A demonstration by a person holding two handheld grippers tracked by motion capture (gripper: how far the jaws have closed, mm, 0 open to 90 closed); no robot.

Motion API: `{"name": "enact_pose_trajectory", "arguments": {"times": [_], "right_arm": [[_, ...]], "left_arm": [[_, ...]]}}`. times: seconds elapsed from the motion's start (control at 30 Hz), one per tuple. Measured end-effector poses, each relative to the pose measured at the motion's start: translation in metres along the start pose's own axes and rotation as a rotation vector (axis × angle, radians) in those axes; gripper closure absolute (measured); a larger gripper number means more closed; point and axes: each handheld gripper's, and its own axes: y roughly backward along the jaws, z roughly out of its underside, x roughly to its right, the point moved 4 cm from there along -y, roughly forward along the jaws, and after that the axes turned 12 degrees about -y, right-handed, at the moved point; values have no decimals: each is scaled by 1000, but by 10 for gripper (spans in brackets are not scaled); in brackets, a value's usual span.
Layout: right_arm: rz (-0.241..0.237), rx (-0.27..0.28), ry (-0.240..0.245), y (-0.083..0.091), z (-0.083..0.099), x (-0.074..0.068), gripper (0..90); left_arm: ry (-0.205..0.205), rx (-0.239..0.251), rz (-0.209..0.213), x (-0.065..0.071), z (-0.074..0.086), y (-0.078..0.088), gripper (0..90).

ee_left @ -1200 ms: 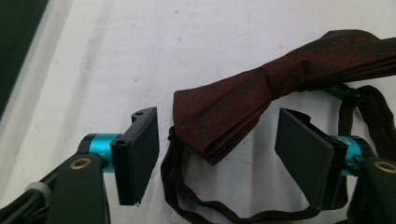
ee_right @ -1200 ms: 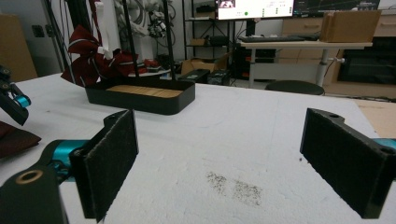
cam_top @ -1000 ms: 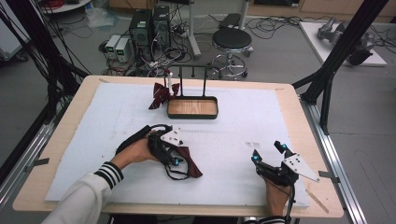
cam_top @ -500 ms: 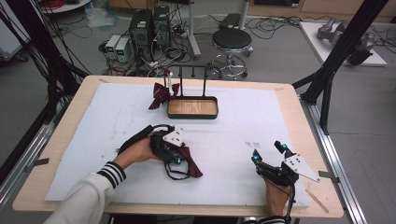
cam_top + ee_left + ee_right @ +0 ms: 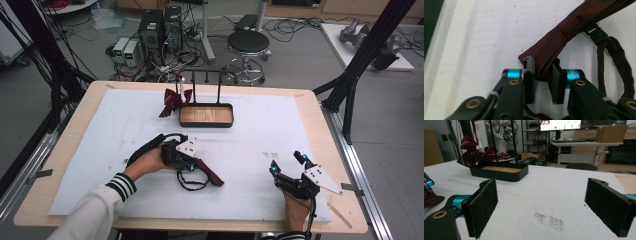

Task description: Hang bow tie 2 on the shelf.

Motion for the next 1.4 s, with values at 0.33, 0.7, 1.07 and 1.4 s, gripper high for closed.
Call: {"name": "enact_pose_trajectory", "arguments": {"times": [0.33, 0.7, 1.07, 1.4], "right_arm": [[0, 0, 0, 0, 0, 0, 105], [1, -1, -1, 0, 0, 0, 105], [1, 0, 1, 0, 0, 0, 105], [1, 0, 1, 0, 0, 0, 105]], "left_arm": [[96, 26, -19, -4, 1, 7, 841], [146, 50, -42, -8, 2, 13, 840], [228, 109, -78, -15, 3, 24, 840], [352, 232, -187, -26, 4, 42, 839]]}}
